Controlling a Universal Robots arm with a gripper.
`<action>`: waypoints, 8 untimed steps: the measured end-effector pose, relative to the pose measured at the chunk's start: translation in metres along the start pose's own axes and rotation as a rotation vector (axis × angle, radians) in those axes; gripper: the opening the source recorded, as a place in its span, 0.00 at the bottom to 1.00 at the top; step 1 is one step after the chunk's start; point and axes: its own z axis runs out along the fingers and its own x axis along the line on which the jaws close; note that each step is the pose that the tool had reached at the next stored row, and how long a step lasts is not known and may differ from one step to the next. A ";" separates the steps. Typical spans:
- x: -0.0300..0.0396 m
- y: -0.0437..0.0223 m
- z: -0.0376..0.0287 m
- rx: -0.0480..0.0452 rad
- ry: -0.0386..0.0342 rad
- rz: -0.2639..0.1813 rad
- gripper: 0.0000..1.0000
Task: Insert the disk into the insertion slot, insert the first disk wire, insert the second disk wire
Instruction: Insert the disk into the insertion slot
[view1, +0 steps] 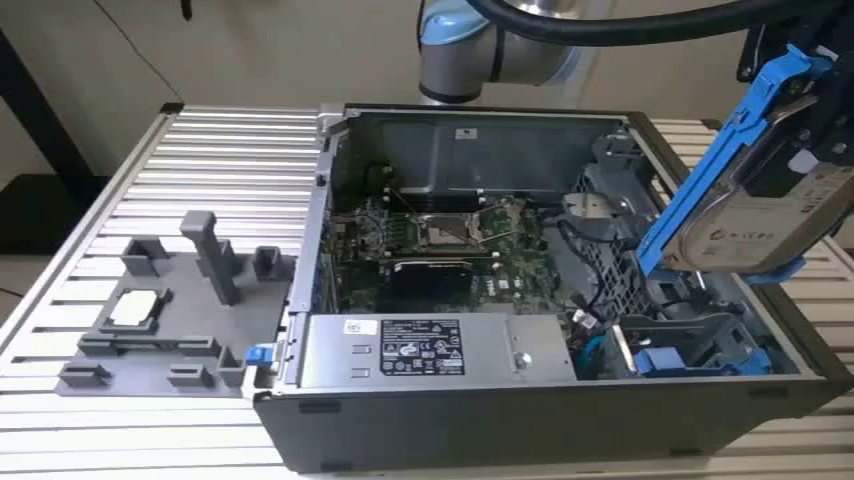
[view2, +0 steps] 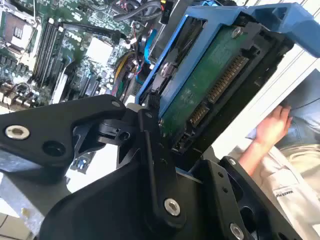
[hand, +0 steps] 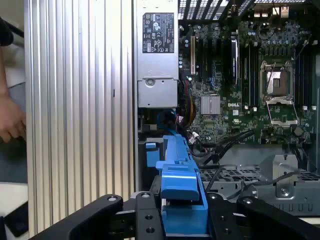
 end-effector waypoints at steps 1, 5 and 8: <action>0.0000 0.0000 0.0000 0.0000 0.0000 0.000 0.33; 0.0000 0.0000 0.0000 0.0000 0.0001 0.000 0.33; 0.0000 0.0000 0.0000 0.0000 0.0002 0.000 0.33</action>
